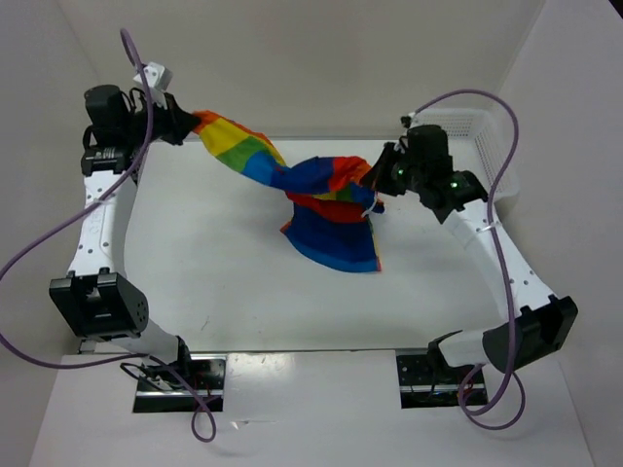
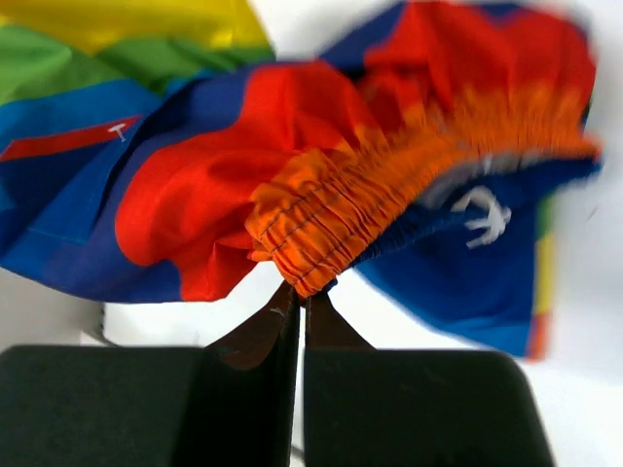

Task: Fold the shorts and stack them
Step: Flatten the shorts out

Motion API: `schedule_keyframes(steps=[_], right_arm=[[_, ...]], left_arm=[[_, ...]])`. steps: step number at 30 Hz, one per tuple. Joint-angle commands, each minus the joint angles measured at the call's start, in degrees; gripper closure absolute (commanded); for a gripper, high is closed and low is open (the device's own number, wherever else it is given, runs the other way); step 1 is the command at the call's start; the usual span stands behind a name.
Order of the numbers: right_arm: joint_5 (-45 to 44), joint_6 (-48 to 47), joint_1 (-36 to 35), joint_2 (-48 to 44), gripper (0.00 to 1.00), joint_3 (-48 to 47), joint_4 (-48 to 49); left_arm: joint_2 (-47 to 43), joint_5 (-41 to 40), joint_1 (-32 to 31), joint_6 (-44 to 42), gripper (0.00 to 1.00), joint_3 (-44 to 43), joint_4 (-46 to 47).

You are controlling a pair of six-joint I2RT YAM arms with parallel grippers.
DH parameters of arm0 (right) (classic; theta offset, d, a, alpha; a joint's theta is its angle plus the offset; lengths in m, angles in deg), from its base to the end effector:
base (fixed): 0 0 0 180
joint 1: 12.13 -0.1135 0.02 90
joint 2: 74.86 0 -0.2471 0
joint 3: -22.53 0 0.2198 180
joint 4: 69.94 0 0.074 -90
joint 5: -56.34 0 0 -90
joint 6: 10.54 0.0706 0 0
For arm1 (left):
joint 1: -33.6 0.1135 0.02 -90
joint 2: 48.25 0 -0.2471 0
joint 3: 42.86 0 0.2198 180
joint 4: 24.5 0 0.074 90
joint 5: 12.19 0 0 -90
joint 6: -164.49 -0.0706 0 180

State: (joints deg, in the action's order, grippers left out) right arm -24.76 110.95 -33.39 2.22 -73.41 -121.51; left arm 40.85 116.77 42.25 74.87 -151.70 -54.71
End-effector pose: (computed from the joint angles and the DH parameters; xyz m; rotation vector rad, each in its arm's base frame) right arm 0.2698 0.1167 0.3477 0.1037 2.2151 0.6921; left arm 0.3525 0.0087 0.4114 0.3578 1.6998 -0.4879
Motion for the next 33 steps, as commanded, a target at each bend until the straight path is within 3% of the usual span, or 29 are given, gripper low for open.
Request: schedule_keyframes(steps=[1,8,14,19,28,33], right_arm=[[3.0,-4.2,3.8,-0.3,1.00,-9.2,-2.2],[4.8,-7.4,5.2,-3.9,1.00,-24.7,-8.6],[6.7,-8.1,5.2,-6.7,1.00,-38.0,-14.0],[6.1,-6.1,5.2,-10.4,1.00,-43.5,-17.4],[12.5,1.5,5.2,-14.6,1.00,-43.5,-18.0],[12.2,5.1,5.2,-17.7,1.00,-33.4,-14.6]], left_arm=[[-1.6,4.1,1.1,-0.4,1.00,-5.4,4.5],[-3.2,5.1,3.4,-0.4,1.00,-20.3,4.4],[-11.7,-2.7,3.9,-0.4,1.00,-19.1,10.9],[-16.8,-8.8,3.9,-0.4,1.00,-28.9,1.1],[-21.9,-15.0,3.9,-0.4,1.00,-33.1,-4.9],[-21.2,-17.3,3.4,-0.4,1.00,-36.1,-6.9]])
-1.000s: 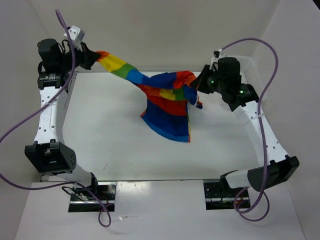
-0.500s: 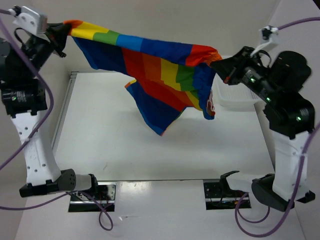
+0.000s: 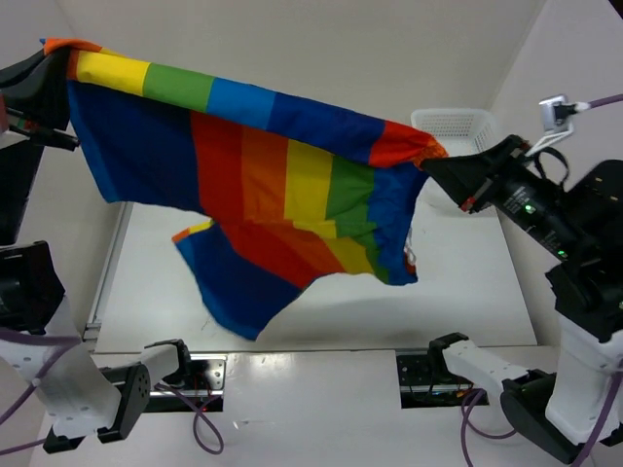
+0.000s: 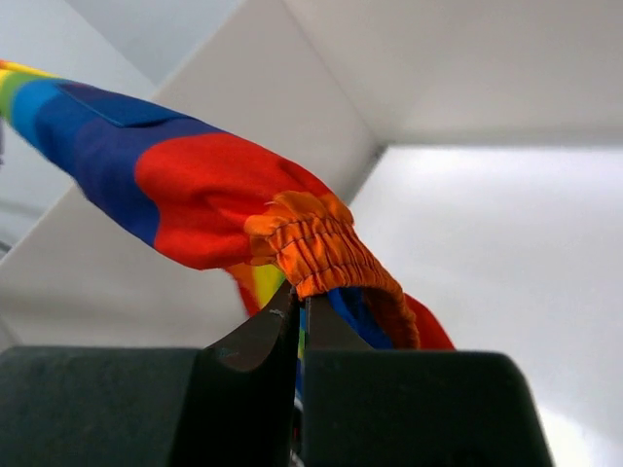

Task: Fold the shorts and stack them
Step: Flatten the shorts out

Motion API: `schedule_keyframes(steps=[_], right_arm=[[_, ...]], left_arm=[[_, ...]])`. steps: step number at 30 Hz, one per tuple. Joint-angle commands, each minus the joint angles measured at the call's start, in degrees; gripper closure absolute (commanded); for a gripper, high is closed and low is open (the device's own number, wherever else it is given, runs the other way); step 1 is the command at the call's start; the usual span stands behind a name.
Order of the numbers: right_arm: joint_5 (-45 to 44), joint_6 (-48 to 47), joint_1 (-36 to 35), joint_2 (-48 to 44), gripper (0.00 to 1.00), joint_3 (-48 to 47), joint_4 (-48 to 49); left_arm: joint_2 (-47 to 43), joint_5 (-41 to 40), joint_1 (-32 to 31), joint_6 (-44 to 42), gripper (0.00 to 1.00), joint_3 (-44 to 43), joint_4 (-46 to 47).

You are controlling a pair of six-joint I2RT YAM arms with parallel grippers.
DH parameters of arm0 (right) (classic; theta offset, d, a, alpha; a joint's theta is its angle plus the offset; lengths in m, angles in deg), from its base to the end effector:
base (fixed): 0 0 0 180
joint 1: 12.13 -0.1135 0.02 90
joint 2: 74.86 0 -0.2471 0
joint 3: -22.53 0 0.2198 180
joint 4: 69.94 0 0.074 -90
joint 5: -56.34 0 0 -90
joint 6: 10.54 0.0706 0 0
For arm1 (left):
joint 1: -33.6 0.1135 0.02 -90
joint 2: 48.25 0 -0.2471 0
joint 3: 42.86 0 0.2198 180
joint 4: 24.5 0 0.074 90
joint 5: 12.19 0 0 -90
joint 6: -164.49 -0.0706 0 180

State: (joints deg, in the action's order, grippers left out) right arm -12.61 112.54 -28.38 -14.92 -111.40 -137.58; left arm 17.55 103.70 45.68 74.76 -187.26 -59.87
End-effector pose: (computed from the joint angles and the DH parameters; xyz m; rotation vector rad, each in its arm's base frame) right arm 0.0850 0.0512 0.5541 -0.0892 1.5403 0.9595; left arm 0.0674 -0.0171 0.6485 0.3371 0.8419 0.0074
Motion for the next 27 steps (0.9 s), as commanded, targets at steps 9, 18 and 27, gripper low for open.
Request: schedule_keyframes(steps=[9,18,27], right_arm=[[-5.9,5.4,0.8,3.1,1.00,29.0,11.1],[-0.2,3.7,7.8,23.8,1.00,41.5,26.6],[1.2,-0.1,9.0,47.6,1.00,26.9,29.3]], left_arm=[[8.1,0.6,0.0,-0.3,1.00,23.2,4.7],[26.7,3.4,0.0,-0.3,1.00,36.4,7.8],[36.3,4.8,0.0,-0.3,1.00,36.6,10.5]])
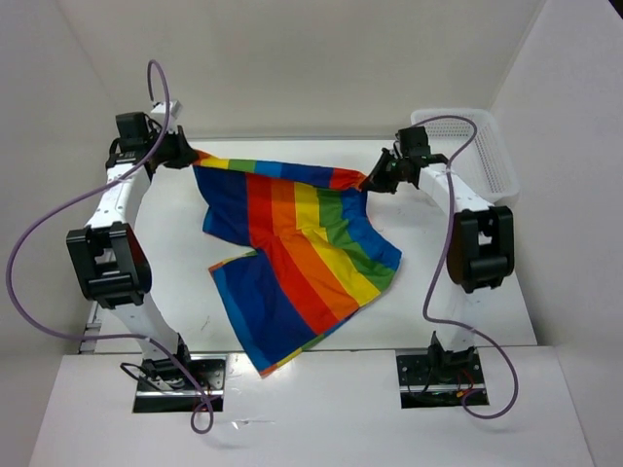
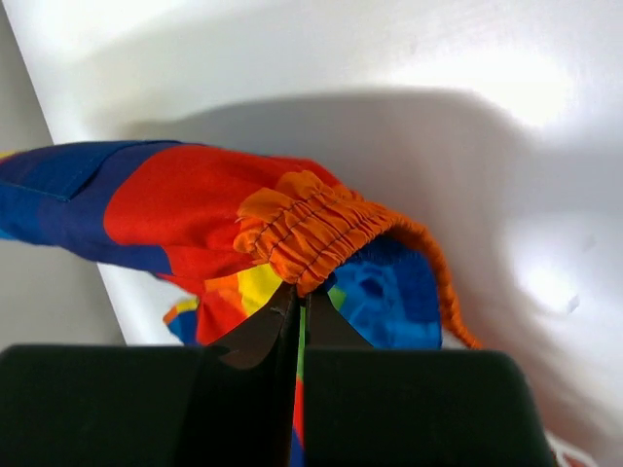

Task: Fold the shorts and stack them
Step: Flatten the shorts out, then fold the shorts

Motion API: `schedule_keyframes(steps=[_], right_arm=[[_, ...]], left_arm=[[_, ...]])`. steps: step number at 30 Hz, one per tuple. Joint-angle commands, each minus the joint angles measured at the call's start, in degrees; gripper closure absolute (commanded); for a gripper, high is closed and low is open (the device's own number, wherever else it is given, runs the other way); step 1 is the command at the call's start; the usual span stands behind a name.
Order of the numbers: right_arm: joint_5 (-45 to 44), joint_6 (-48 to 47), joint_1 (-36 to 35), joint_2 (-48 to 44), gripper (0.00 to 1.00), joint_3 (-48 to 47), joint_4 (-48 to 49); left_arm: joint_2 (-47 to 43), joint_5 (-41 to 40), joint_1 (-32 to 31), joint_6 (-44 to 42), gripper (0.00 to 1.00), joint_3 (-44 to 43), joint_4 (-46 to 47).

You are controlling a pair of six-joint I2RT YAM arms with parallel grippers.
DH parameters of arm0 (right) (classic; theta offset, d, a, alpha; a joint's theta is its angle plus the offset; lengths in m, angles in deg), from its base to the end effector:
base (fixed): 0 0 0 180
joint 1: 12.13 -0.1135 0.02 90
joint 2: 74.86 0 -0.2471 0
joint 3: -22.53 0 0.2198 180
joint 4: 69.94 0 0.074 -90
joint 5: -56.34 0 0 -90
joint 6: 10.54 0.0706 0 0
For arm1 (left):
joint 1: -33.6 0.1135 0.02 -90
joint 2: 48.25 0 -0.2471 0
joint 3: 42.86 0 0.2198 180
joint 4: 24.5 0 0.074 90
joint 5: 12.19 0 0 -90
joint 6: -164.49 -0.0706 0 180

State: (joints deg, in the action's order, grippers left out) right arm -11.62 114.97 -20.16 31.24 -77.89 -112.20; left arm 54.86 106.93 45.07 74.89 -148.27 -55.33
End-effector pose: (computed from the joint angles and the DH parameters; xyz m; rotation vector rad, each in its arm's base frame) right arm 0.3930 0.0822 0.2256 0.4087 2.4536 0.8023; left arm 0.4134 0.0488 0.2982 0.1004 2.0217 -0.4024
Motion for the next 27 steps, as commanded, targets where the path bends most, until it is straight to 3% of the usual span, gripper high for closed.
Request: schedule_keyframes(steps=[1,7,16,21,27], right_arm=[[0.9,-2.5,0.8,2.0,1.00,-6.7,3.9],[2.2,-2.5,0.8,0.2,1.00,-6.1,2.0],[7.9,-2.5,4.2,-18.0,1.00,13.2,1.5],[9.3,-3.6,4.9,-24.9,1.00,18.5,-0.4],[13.0,-2.0,4.9,-25.3,1.00,21.1,2.4]], left_arm=[[-1.5,1.5,0.6,-0.4,1.00,-2.4,5.9],[-8.4,3.5,0.6,-0.4,1.00,5.5,3.9],[-25.0,6.8,-0.7,-0.4,1.00,22.0,0.7],[-33.7,9.5,-1.2,-0.4,1.00,29.1,-2.2],[-38.1,8.2,-1.2,-0.4,1.00,32.3,-3.6]])
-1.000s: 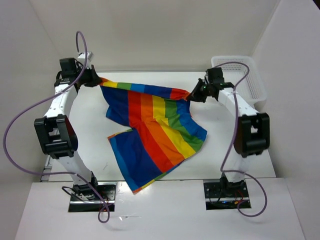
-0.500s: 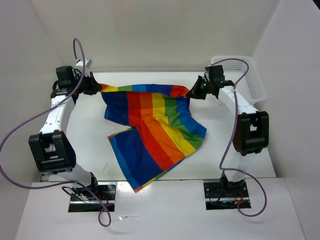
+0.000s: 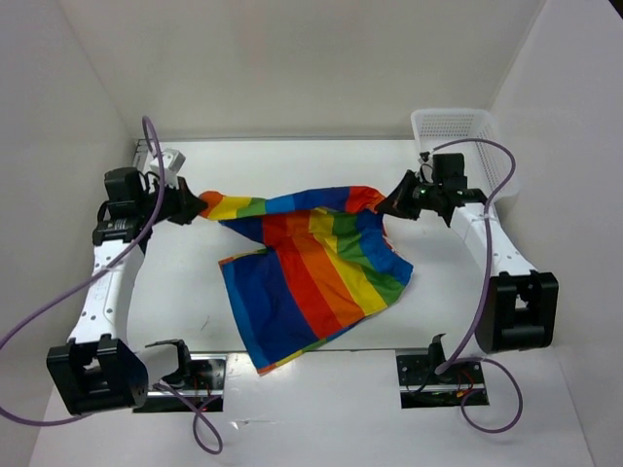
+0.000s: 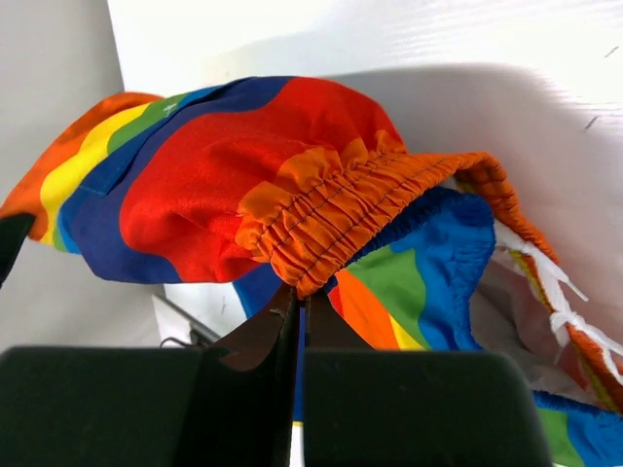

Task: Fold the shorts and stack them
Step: Fold the shorts

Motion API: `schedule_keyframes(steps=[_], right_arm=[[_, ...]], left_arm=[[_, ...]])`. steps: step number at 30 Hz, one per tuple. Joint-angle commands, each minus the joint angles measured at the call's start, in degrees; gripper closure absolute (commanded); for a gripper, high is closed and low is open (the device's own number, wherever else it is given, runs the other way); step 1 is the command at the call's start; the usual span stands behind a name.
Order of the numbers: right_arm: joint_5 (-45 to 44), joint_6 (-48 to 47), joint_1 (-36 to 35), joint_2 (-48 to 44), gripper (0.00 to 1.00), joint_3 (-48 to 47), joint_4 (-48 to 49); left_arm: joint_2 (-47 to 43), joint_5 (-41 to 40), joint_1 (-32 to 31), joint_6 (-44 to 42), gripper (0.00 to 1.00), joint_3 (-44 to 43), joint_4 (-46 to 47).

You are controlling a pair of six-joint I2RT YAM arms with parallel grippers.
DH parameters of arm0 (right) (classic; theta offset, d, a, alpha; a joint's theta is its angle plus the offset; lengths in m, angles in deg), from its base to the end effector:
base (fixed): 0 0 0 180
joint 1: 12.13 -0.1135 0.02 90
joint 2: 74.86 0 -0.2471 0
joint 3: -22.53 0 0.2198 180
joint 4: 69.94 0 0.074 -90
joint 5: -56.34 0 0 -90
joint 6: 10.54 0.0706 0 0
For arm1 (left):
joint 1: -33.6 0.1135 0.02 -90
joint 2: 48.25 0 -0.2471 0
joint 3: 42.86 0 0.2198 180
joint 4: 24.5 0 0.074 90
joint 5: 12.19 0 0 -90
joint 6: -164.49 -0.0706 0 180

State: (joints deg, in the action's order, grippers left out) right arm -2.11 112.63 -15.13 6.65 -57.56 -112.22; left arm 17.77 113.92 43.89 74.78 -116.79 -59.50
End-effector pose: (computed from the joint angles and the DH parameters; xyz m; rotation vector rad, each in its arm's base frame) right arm 0.2979 0.0526 0.2598 0.3404 2.3629 0.9510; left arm 0.2573 0.0044 0.3098 0.2071 1.9743 -0.5284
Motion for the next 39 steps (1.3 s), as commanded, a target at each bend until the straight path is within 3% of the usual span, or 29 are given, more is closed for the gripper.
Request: schedule_keyframes(steps=[1,7,10,13,18,25,31,39], right_arm=[[4.5,1.2,-0.2,0.8,1.00,0.8,4.0],[5.0,3.1,-0.2,9.1,0.92,-5.0,8.0],[5.0,3.7,-0.2,13.7,0.88,-7.4,8.7],[5.5,4.2,-0.2,14.2,0.70,-6.5,9.8],[5.5,4.7,-0.2,7.7,0.61,-0.3,10.4],[4.9,5.4,-0.2,2.2,0.26,8.9,11.4],[4.9,6.0,-0.2,10.1,0.26,4.8,15.6],[8.1,7.4,-0.8,23.9,0.26,-4.2,21.8]], left_arm=[[1.1,0.7,0.0,-0.3,1.00,0.0,2.1],[14.9,2.0,-0.8,-0.3,1.00,-13.7,3.3],[16.2,2.6,-1.3,-0.3,1.00,-17.8,2.7],[15.7,2.6,-1.3,-0.3,1.00,-17.8,2.1],[11.7,4.6,-1.3,-0.3,1.00,-12.9,1.6],[5.4,6.0,-1.3,-0.3,1.00,-8.7,-1.7],[6.7,7.0,-1.3,-0.3,1.00,-9.4,-0.4],[13.1,5.6,-1.3,-0.3,1.00,-16.5,-0.4]])
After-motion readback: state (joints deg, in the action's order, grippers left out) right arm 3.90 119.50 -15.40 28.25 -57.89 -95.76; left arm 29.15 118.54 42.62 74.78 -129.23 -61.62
